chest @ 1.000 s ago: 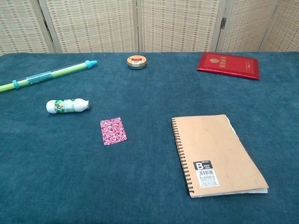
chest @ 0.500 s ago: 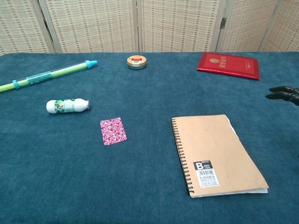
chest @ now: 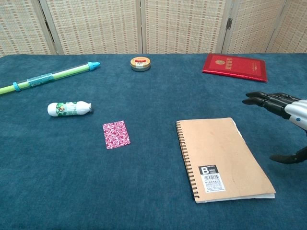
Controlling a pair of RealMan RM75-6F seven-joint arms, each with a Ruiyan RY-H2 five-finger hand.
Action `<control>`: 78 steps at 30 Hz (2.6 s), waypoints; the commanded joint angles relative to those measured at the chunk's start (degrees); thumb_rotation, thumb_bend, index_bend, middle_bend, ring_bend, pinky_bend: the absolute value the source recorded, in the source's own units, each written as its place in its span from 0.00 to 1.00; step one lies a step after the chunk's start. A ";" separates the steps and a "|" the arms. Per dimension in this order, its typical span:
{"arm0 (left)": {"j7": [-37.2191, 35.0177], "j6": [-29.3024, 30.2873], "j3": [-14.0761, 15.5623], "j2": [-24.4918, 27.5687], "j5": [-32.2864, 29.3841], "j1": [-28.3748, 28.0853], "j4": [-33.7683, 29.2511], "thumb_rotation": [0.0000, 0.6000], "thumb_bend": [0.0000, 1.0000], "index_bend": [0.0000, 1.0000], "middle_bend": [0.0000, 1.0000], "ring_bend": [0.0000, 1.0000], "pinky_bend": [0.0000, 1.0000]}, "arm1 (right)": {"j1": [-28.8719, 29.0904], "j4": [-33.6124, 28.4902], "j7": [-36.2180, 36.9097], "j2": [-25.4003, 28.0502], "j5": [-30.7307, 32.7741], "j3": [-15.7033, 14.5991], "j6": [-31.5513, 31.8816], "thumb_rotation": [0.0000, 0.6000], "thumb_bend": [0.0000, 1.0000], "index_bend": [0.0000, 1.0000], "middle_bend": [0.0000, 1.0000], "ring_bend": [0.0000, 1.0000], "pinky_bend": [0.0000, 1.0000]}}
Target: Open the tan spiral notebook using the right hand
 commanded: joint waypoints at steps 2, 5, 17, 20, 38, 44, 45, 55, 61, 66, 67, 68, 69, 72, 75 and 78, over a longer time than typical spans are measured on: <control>-0.02 -0.01 0.01 0.00 0.14 -0.04 0.03 1.00 0.30 0.16 0.10 0.08 0.15 | 0.59 1.98 -0.53 -1.65 0.42 -0.11 -0.25 1.00 0.22 0.00 0.00 0.00 0.00; -0.04 -0.06 0.03 0.02 0.07 -0.01 0.01 1.00 0.30 0.16 0.10 0.08 0.15 | 0.88 2.81 -0.26 -2.53 0.67 -0.19 -0.16 1.00 0.22 0.00 0.00 0.00 0.00; -0.43 0.13 -0.03 0.09 0.04 0.16 0.05 1.00 0.30 0.16 0.10 0.08 0.15 | 1.67 4.81 1.27 -4.45 1.64 -1.09 -0.72 1.00 0.22 0.00 0.00 0.00 0.00; -0.27 0.17 -0.07 0.04 -0.03 0.16 0.12 1.00 0.30 0.16 0.10 0.08 0.15 | 1.74 5.25 1.64 -4.84 1.79 -1.27 -0.59 1.00 0.22 0.00 0.00 0.00 0.00; 3.75 2.65 -0.92 -1.32 -1.06 0.90 -0.09 1.00 0.30 0.16 0.10 0.08 0.15 | 2.68 6.50 4.33 -7.17 2.76 -1.34 -0.18 1.00 0.23 0.00 0.00 0.00 0.00; 3.90 3.07 -1.07 -1.44 -1.00 1.07 -0.05 1.00 0.30 0.16 0.10 0.08 0.15 | 3.09 6.22 5.55 -7.65 2.43 -1.01 1.25 1.00 0.23 0.00 0.00 0.00 0.00; 3.94 3.01 -1.12 -1.46 -1.08 1.04 -0.04 1.00 0.30 0.16 0.10 0.08 0.15 | 3.28 6.09 5.70 -7.71 2.36 -0.90 1.34 1.00 0.23 0.00 0.00 0.00 0.00; -0.62 5.32 -1.24 0.09 -0.07 2.64 -1.66 1.00 0.30 0.16 0.10 0.08 0.15 | 5.88 4.78 5.60 -9.24 1.75 0.70 1.87 1.00 0.25 0.00 0.00 0.00 0.00; -6.09 11.85 -3.06 1.33 -1.29 6.32 -2.17 1.00 0.30 0.16 0.10 0.08 0.15 | 9.33 2.92 3.93 -10.61 1.38 2.41 -0.05 1.00 0.25 0.00 0.00 0.00 0.00; -10.96 13.14 -4.58 2.37 -3.80 8.05 -1.63 1.00 0.30 0.16 0.10 0.08 0.15 | 12.53 0.53 0.88 -11.72 0.97 4.04 -1.69 1.00 0.25 0.00 0.00 0.00 0.00; -11.66 13.25 -4.85 2.54 -4.31 8.32 -1.52 1.00 0.30 0.16 0.10 0.08 0.15 | 13.14 0.05 0.19 -11.92 0.96 4.33 -2.15 1.00 0.25 0.00 0.00 0.00 0.00; -12.72 13.43 -5.20 2.79 -4.91 8.70 -1.42 1.00 0.30 0.16 0.10 0.08 0.15 | 13.96 -0.58 -0.68 -12.23 1.02 4.75 -2.82 1.00 0.25 0.00 0.00 0.00 0.00; -13.52 13.59 -5.43 2.98 -5.33 9.03 -1.37 1.00 0.30 0.16 0.10 0.08 0.15 | 14.57 -1.02 -1.30 -12.47 1.06 5.04 -3.35 1.00 0.25 0.00 0.00 0.00 0.00; -15.95 14.39 -6.16 3.48 -6.35 10.11 -1.06 1.00 0.30 0.16 0.10 0.08 0.15 | 16.63 -1.92 -3.24 -13.48 1.26 5.96 -5.15 1.00 0.25 0.00 0.00 0.00 0.00; -17.65 14.71 -6.77 3.73 -7.18 10.83 -0.69 1.00 0.30 0.16 0.10 0.08 0.15 | 18.69 -2.42 -4.90 -14.54 1.87 6.96 -7.28 1.00 0.25 0.00 0.00 0.00 0.00; -19.05 14.39 -7.04 4.04 -7.40 11.17 -0.32 1.00 0.30 0.16 0.10 0.08 0.15 | 20.56 -2.84 -6.22 -15.53 2.65 8.04 -9.04 1.00 0.25 0.00 0.00 0.00 0.00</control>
